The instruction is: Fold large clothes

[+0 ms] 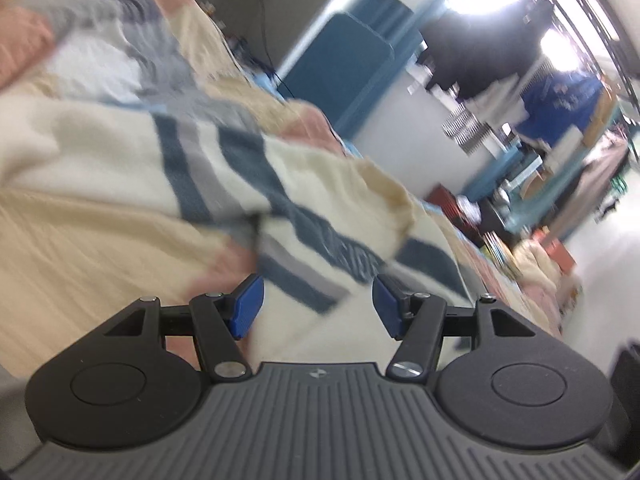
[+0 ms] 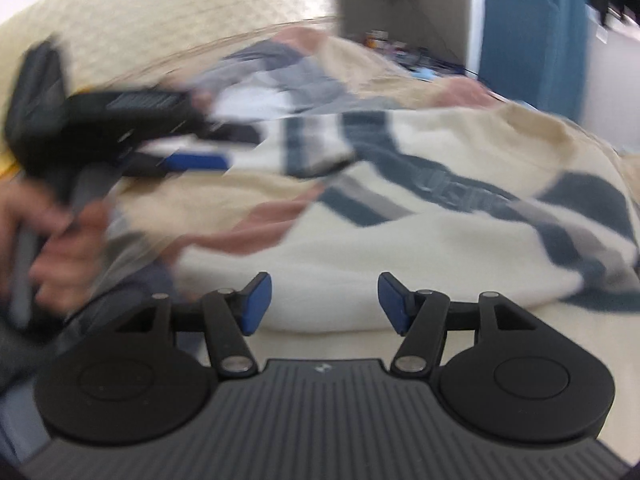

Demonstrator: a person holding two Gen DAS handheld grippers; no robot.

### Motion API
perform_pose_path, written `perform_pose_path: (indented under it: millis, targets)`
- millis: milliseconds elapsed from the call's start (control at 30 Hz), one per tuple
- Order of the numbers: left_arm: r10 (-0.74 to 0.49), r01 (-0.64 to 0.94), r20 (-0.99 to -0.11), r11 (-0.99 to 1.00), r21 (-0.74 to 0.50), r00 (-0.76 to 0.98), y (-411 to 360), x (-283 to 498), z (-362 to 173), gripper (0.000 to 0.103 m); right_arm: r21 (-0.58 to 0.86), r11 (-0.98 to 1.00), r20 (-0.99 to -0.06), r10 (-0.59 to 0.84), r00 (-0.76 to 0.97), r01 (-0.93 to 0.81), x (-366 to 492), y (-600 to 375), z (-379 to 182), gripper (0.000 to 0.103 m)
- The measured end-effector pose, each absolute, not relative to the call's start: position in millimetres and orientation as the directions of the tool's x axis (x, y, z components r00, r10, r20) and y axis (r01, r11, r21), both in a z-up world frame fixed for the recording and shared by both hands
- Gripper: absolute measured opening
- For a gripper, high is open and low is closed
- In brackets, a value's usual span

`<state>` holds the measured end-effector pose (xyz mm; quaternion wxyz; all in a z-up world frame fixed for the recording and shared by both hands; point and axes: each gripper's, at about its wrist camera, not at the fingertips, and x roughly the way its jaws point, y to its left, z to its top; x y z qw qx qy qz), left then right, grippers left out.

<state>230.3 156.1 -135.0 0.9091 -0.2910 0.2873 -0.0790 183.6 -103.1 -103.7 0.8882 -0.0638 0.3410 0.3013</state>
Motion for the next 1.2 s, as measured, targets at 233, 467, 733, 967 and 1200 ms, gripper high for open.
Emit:
perform_pose_path:
  millis: [233, 467, 733, 967, 1200]
  targets:
    - [-0.364, 0.018, -0.535, 0.839, -0.544, 0.763, 127, 244, -152, 0.058, 0.193, 0.908, -0.642, 0.403, 0.652, -0.371, 243, -126, -122, 0.061]
    - [-0.413, 0.024, -0.6, 0.836, -0.548, 0.685, 115, 254, -171, 0.048, 0.152, 0.914, -0.689, 0.371, 0.622, -0.376, 260, -116, -145, 0.054]
    - [-0.452, 0.086, -0.613, 0.843, -0.531, 0.648, 101, 245, -171, 0.048, 0.071, 0.949, -0.782, 0.243, 0.574, -0.306, 239, -129, -148, 0.044]
    - [-0.422, 0.106, -0.689, 0.886, -0.451, 0.59, 78, 241, -178, 0.048, 0.099, 0.958, -0.801, 0.237, 0.549, -0.27, 223, -139, -150, 0.045]
    - [-0.397, 0.092, -0.701, 0.897, -0.431, 0.592, 73, 240, -182, 0.049, 0.171, 0.947, -0.718, 0.309, 0.624, -0.272, 217, -144, -132, 0.045]
